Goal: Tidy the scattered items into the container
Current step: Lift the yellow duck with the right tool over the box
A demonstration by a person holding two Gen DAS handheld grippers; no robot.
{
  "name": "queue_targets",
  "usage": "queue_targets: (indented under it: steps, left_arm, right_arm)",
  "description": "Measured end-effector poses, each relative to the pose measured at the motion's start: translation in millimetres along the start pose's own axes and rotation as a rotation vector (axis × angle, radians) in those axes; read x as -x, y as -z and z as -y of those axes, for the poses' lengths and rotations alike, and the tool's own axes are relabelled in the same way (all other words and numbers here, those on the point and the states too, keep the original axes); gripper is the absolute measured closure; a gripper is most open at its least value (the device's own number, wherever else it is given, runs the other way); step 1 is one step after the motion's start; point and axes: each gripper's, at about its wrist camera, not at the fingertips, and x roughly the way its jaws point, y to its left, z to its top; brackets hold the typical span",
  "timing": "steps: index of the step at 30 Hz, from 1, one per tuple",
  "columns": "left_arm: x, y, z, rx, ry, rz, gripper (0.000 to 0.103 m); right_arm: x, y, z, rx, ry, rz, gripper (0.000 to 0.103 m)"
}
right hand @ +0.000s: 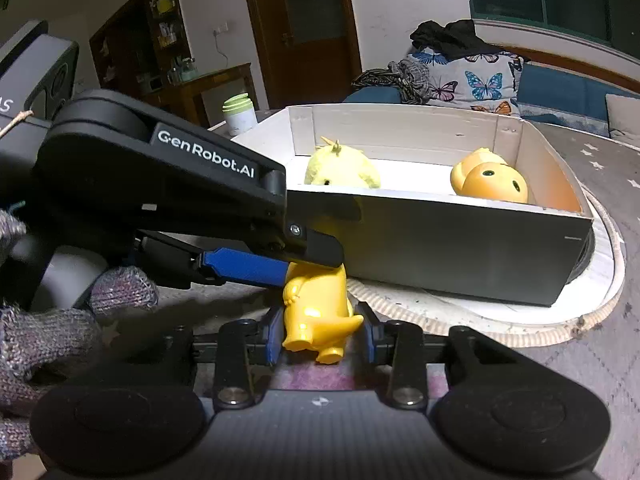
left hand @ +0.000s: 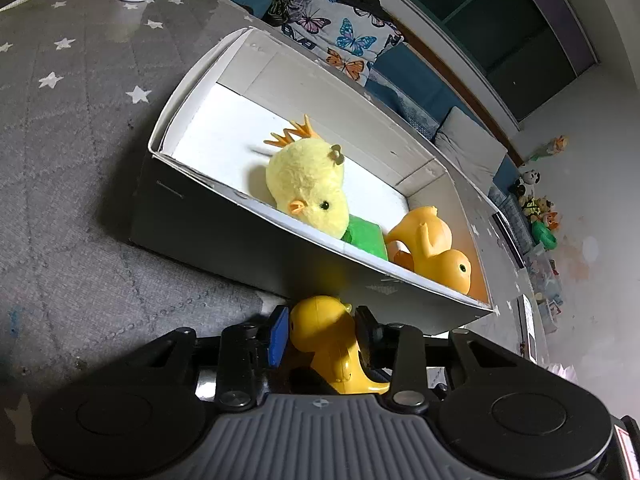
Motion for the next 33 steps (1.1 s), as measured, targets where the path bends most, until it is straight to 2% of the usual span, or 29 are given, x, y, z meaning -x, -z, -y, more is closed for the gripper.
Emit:
queue_targets:
  steps: [6,17,24,33]
  left_arm:
    - [12,4,7,-0.014,-0.001,0.016,0.064]
    - [46,-7,44,-0.102,0.046,0.105,0.065]
    - [36,-35,62,-0.123,0.068,0.127,0.065]
    - [-6,-78,65,-0.121,0.061,0.101,0.066]
  right_arm:
    - [10,2,-4,0.001,-0.007,0.016,0.066]
    - [43,-23,0,0.001,0.002,0.131,0.066]
    - [44,-48,13,-0.021,0.016,0.186,0.067]
    - [4,-78,47,-0.108,0.028,0.182,0.067]
